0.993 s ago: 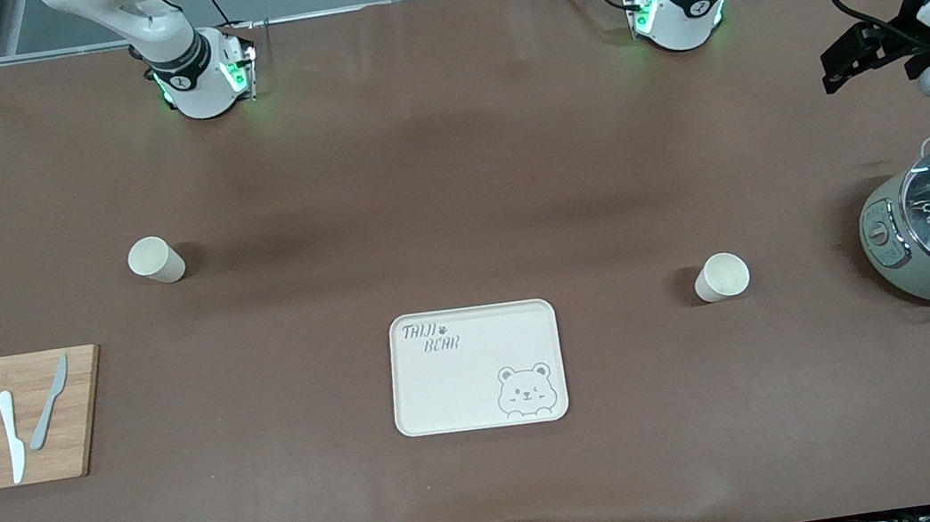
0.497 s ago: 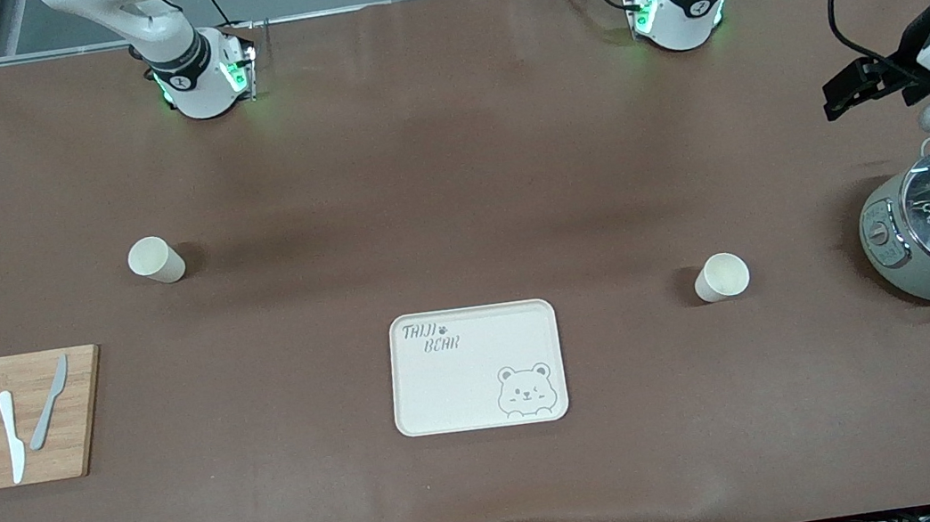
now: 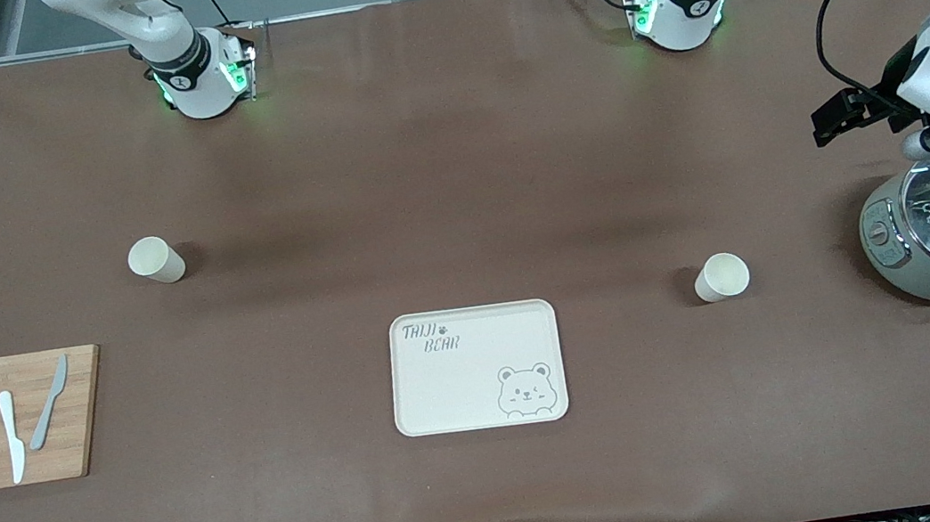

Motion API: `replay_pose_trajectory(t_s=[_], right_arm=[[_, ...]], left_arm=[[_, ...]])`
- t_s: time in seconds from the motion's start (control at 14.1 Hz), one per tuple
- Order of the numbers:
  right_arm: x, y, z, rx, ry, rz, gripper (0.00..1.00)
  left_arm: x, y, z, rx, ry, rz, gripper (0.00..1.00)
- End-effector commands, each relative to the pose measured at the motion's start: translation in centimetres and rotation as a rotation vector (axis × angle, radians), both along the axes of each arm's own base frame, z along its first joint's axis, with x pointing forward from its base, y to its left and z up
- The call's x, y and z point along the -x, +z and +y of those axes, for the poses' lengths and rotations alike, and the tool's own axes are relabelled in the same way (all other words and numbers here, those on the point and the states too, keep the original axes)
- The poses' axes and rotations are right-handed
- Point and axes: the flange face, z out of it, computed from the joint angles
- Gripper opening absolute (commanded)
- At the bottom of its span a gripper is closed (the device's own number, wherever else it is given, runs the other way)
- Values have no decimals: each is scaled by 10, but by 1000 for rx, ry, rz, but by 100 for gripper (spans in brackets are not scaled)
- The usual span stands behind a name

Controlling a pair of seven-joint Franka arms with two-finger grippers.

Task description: Place white IKEA cup upright on tray with both arms

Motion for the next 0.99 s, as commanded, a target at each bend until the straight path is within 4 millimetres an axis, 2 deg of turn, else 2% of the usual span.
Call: replay_pose_trajectory(t_s=[0.0,0.07,0.21,0.92], right_arm=[[2,3,-2,2,-16,3,100],[2,3,-2,2,-16,3,100],[2,3,-2,2,-16,3,100],[1,3,-4,1,-19,3,100]], left_arm=[[1,-14,3,-1,-9,-11,100],[1,-18,4,-1,-8,-14,100],[-2,-22,19,1,20,-11,100],[-10,-43,20,3,15,17,100]])
